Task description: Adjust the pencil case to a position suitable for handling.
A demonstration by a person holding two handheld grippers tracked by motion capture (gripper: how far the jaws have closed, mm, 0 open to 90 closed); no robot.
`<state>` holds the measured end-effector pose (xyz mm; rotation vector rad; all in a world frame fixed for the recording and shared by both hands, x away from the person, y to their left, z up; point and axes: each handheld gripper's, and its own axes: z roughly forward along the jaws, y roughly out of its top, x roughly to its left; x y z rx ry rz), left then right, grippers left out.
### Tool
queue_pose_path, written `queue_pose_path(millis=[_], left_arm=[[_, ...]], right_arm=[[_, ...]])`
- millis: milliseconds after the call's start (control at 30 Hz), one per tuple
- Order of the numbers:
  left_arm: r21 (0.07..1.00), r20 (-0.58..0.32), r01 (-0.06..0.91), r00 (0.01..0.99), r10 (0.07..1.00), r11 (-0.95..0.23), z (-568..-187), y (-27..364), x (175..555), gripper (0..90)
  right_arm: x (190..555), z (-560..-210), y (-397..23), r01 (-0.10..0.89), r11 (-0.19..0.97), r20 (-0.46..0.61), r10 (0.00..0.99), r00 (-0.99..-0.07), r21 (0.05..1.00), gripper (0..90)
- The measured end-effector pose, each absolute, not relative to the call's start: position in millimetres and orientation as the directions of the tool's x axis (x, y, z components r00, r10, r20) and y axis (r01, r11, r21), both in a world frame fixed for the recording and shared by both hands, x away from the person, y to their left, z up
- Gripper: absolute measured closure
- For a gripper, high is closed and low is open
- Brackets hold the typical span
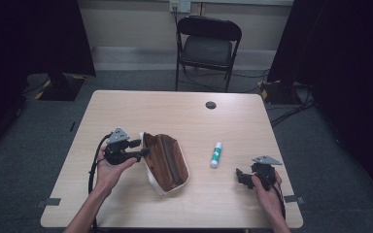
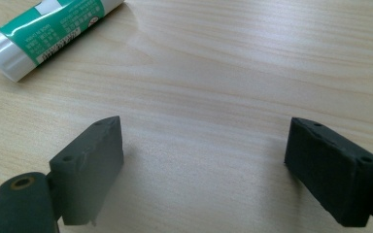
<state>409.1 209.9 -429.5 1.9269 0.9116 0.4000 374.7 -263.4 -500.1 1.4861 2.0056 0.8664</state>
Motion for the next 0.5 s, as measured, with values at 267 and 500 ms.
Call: queue_pose_path(millis=[267, 500], left_arm=[[0.855, -0.136, 0.464, 0.632, 0.763, -0.233, -427.7, 217.5, 416.7, 55.2], [0.856, -0.148, 0.454, 0.671, 0.726, -0.246, -415.3, 216.7, 396.4, 45.2]], right_arm=[[374.7, -500.1, -263.4, 0.645, 0.204, -0.017, 0.959, -0.284, 0.737, 13.0], [374.7, -500.1, -263.4, 0.645, 0.204, -0.017, 0.959, -0.284, 0.737, 13.1]])
